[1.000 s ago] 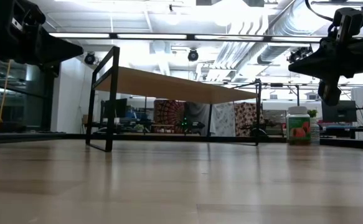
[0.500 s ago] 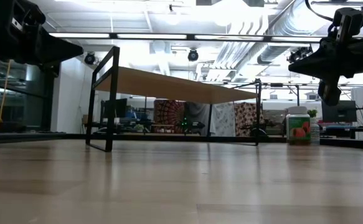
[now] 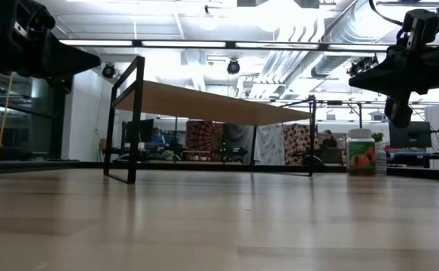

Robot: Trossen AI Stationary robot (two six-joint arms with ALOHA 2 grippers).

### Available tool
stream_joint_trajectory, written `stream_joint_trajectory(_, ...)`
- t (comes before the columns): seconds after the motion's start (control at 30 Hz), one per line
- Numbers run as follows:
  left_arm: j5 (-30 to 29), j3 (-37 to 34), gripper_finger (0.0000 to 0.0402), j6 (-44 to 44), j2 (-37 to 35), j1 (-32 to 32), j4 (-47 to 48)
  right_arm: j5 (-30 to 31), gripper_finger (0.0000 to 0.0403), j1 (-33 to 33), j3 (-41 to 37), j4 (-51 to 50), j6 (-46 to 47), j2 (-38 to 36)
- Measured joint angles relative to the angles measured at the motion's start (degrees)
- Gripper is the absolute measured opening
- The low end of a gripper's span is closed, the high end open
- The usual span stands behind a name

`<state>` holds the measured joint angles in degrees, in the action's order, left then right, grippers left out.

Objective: Pick and place medicine bottles onto shelf by color

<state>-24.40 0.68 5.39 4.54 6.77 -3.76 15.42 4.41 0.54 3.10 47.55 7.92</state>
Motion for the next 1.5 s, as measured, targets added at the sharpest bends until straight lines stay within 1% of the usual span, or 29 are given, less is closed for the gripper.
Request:
stream_joint_trajectory(0.4, 0.0, 0.0, 0.0003, 0.0, 0.0, 0.0, -1.2, 0.0, 0.0, 0.0, 0.0, 0.0, 0.0, 0.0)
stream_joint_trajectory(0.53, -1.0, 0.0, 0.0003, 0.3, 0.0, 0.0, -6.6, 0.0, 0.0, 0.0, 0.0, 0.0, 0.0, 0.0)
stream_joint_trajectory(0.6, 0.8, 0.0, 0.0008, 0.1, 0.1, 0.2, -9.7, 0.0, 0.0, 0.0, 0.0, 0.0, 0.0, 0.0)
stream_joint_trajectory(0.67, 4.2, 0.2, 0.0022, 0.0, 0.7, 0.5, -12.4, 0.0, 0.0, 0.0, 0.0, 0.0, 0.0, 0.0)
stream_joint_trajectory(0.73, 6.4, 1.4, 0.0047, 0.0, 1.8, 1.0, -13.2, 0.0, 0.0, 0.0, 0.0, 0.0, 0.0, 0.0)
stream_joint_trajectory(0.83, 7.1, 4.2, 0.0097, -0.2, 4.8, 2.3, -13.4, 0.0, 0.0, 0.0, 0.0, 0.0, 0.0, 0.0)
stream_joint_trajectory(0.97, 7.3, 9.1, 0.0168, -2.9, 10.9, 4.4, -11.9, 0.0, 0.0, 0.0, 0.0, 0.0, 0.0, 0.0)
stream_joint_trajectory(1.1, 7.3, 15.0, 0.0224, -3.1, 17.6, 6.5, -8.0, 0.0, 0.0, 0.0, 0.0, 0.0, 0.0, 0.0)
stream_joint_trajectory(1.23, 7.3, 21.8, 0.0258, -1.3, 24.3, 9.1, -2.4, 0.0, 0.0, 0.0, 0.0, 0.0, 0.0, 0.0)
stream_joint_trajectory(1.33, 7.2, 28.0, 0.027, 2.3, 30.0, 11.3, 4.4, 0.0, 0.0, 0.0, 0.0, 0.0, 0.0, 0.0)
stream_joint_trajectory(1.5, 7.3, 38.7, 0.0273, 10.3, 41.5, 16.3, 21.4, 0.0, 0.0, 0.0, 0.0, 0.0, 0.0, 0.0)
